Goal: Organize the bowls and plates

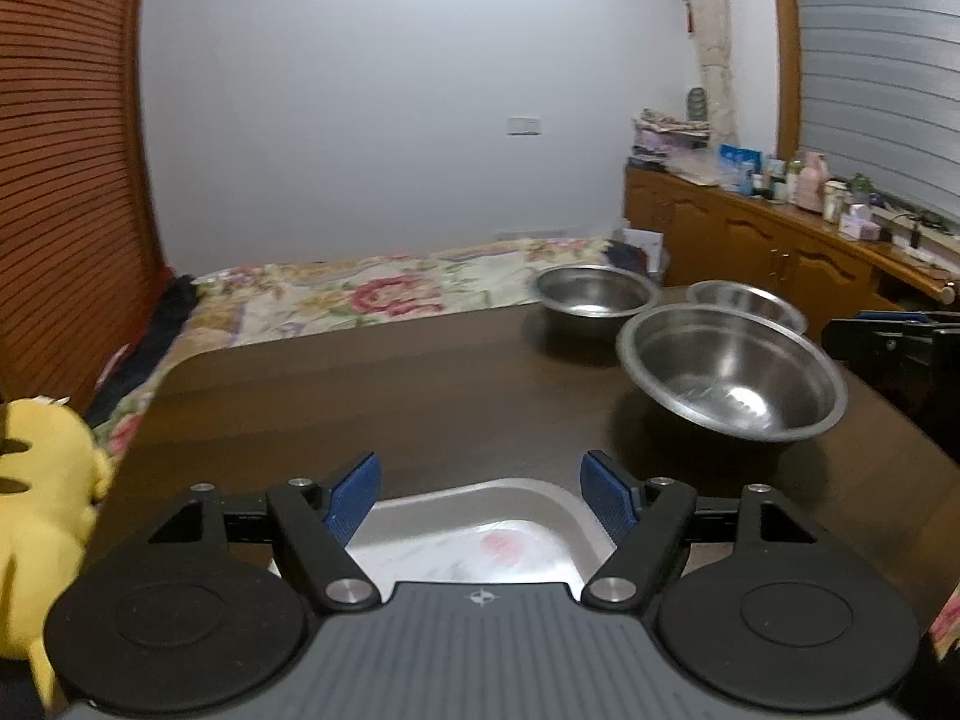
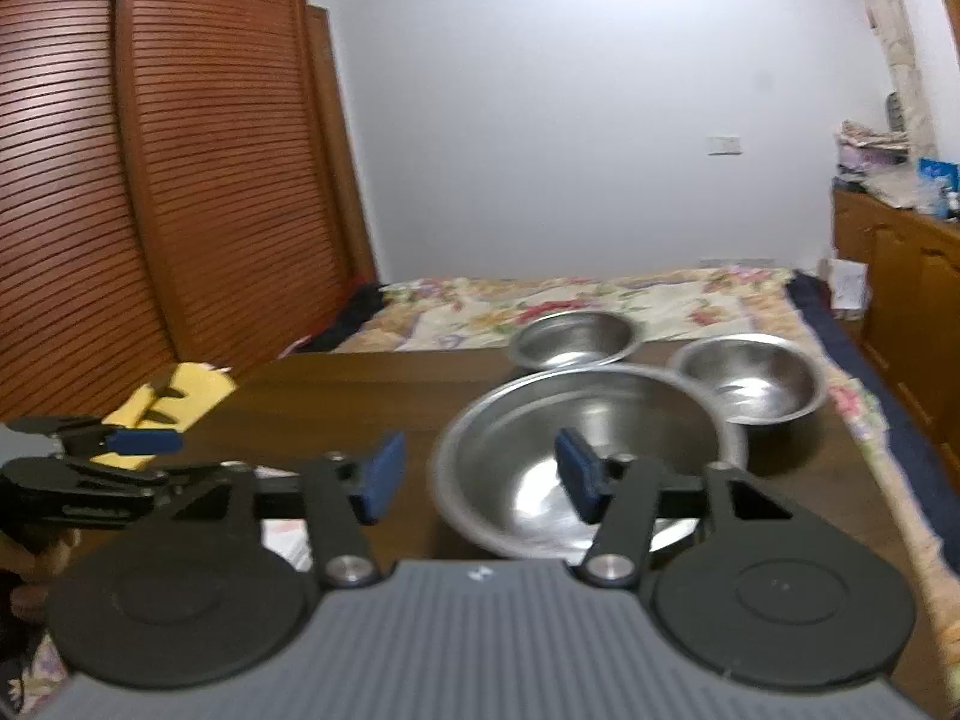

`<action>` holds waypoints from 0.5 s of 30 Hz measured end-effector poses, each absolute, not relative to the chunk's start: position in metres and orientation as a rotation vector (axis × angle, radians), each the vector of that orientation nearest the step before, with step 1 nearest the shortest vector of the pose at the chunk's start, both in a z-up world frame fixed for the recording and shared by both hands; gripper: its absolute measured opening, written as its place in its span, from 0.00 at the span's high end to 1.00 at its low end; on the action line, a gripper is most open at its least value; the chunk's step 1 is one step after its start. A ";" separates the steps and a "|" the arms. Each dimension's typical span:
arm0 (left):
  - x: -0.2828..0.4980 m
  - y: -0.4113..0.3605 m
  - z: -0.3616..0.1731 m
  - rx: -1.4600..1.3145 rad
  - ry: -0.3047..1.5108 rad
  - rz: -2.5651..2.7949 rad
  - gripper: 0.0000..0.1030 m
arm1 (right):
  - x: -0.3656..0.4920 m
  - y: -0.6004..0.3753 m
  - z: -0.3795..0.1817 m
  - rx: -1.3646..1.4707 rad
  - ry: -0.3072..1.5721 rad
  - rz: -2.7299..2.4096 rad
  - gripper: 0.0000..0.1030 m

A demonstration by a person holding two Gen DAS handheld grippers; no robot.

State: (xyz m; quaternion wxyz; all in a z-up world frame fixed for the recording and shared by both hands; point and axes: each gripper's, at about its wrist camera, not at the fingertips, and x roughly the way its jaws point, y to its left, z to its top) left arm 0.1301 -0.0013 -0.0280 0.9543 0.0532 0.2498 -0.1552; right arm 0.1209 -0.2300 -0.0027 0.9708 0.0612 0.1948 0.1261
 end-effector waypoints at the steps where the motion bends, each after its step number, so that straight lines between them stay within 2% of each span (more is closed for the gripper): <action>1: 0.133 -0.008 -0.027 0.105 0.507 -0.326 0.26 | 0.122 -0.238 -0.003 0.121 0.389 0.241 0.25; 2: 0.137 -0.015 -0.026 0.101 0.508 -0.336 0.26 | 0.124 -0.245 -0.003 0.117 0.384 0.225 0.18; 5: 0.146 -0.035 -0.025 0.097 0.509 -0.367 0.26 | 0.129 -0.263 -0.006 0.112 0.373 0.175 0.13; 15: 0.180 -0.079 -0.024 0.105 0.539 -0.444 0.27 | 0.157 -0.287 -0.035 0.143 0.431 0.083 0.12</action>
